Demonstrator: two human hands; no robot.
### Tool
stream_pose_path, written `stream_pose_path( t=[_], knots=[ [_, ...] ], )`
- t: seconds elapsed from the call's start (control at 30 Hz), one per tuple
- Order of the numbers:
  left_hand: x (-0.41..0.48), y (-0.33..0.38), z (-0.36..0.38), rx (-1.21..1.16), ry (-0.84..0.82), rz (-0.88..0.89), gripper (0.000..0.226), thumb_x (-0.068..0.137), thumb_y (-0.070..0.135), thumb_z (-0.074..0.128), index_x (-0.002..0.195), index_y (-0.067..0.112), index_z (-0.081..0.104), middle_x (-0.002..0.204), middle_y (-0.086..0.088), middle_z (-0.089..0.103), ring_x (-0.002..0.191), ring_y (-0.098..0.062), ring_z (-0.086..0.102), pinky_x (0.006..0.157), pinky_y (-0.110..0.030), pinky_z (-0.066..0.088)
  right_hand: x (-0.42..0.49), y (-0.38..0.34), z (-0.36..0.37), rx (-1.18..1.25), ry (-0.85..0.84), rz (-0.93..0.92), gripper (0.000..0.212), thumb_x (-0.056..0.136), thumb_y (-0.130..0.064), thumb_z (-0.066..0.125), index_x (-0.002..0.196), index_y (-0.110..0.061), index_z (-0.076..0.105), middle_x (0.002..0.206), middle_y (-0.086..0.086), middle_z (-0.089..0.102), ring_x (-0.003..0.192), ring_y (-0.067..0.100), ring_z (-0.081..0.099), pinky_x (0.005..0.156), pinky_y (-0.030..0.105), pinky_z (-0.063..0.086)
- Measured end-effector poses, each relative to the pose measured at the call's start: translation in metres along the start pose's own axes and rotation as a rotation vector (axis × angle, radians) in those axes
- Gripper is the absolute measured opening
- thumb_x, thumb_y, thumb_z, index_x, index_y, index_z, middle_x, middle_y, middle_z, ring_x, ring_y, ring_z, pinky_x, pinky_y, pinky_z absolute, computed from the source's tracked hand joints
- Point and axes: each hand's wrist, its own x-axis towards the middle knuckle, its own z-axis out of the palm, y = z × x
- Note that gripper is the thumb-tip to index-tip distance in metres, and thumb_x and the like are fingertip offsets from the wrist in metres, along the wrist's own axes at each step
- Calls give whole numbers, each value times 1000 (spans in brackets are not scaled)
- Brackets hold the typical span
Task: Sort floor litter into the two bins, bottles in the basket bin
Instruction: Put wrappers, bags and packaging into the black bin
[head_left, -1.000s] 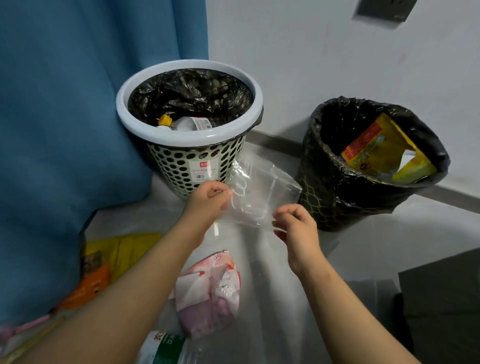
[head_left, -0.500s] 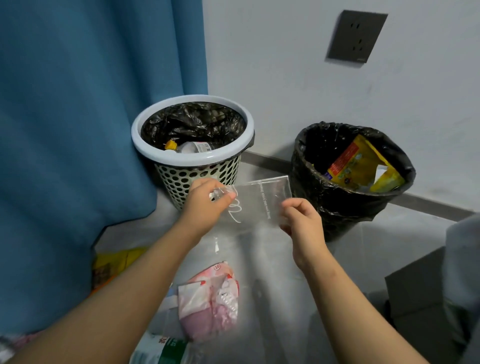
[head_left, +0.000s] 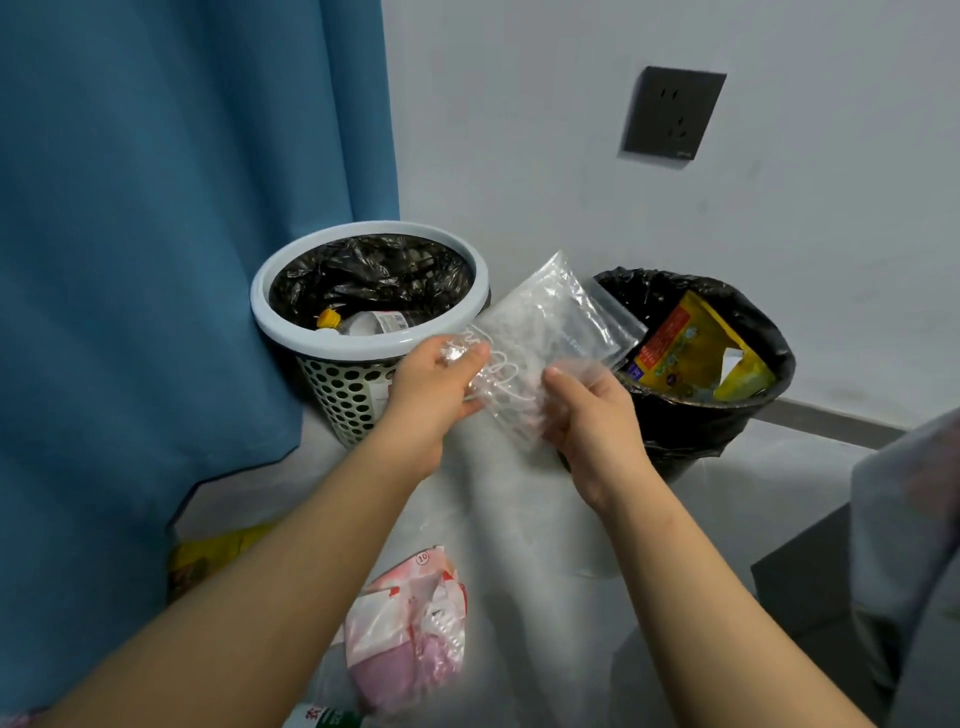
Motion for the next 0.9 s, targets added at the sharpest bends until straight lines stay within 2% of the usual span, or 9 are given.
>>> stream_pose_path(
  t=[0.13, 0.23, 0.3, 0.37, 0.47, 0.57, 0.7, 0.83, 0.9],
  knots=[
    [11, 18, 27, 138, -115, 0, 16, 90, 20, 59, 106, 17, 56, 86, 3, 61, 73, -9, 59, 74, -27, 52, 9, -27, -8, -20, 91, -132, 9, 92, -3, 48, 88, -9, 54, 68, 7, 50, 55, 16, 48, 49, 24, 41],
    [17, 28, 52, 241, -180, -55, 21, 91, 22, 57, 110, 17, 50, 80, 5, 59, 72, -9, 59, 67, -24, 47, 22, -50, -25, -74, 227, -192, 13, 89, -3, 49, 84, -14, 52, 66, 4, 48, 51, 15, 46, 43, 23, 39],
    [21, 32, 67, 292, -185, -66, 32, 92, 22, 56, 122, 15, 47, 78, 4, 57, 77, -13, 59, 66, -25, 45, 34, -64, -39, -127, 345, -233, 18, 88, -5, 50, 80, -20, 51, 72, 2, 52, 60, 18, 51, 50, 28, 43],
    [23, 34, 80, 324, -204, -73, 36, 92, 21, 54, 127, 14, 46, 77, 4, 56, 73, -11, 57, 64, -25, 44, 46, -77, -52, -202, 477, -272, 18, 89, -6, 50, 81, -23, 51, 77, -2, 55, 74, 20, 55, 66, 33, 47],
    [24, 33, 93, 343, -218, -79, 38, 92, 21, 54, 128, 14, 44, 77, 4, 55, 66, -8, 54, 61, -24, 42, 59, -87, -68, -367, 578, -311, 17, 89, -7, 46, 101, -15, 55, 86, 0, 56, 86, 20, 54, 78, 34, 44],
    [26, 29, 99, 373, -214, -69, 35, 93, 20, 53, 127, 14, 45, 75, 4, 54, 65, -8, 53, 60, -23, 42, 67, -82, -79, -524, 559, -271, 27, 92, -6, 39, 116, -8, 52, 96, 1, 52, 87, 19, 49, 75, 28, 38],
    [27, 21, 97, 398, -212, -74, 31, 93, 21, 53, 123, 16, 47, 79, 3, 56, 77, -14, 57, 61, -23, 43, 73, -70, -88, -669, 393, -167, 34, 93, -4, 35, 126, -9, 44, 87, 2, 51, 69, 15, 47, 60, 29, 37],
    [28, 12, 92, 438, -213, -72, 19, 92, 20, 53, 111, 19, 51, 80, 2, 57, 80, -15, 58, 61, -23, 43, 76, -61, -93, -743, 317, -67, 46, 92, -5, 39, 137, -15, 34, 106, 5, 52, 87, 21, 50, 62, 28, 38],
    [29, 7, 87, 467, -219, -58, 11, 92, 21, 53, 102, 19, 54, 80, 3, 58, 81, -15, 58, 60, -22, 43, 76, -58, -92, -729, 331, -77, 46, 91, -5, 42, 136, -16, 38, 112, 6, 53, 87, 21, 52, 64, 28, 41]
  ],
)
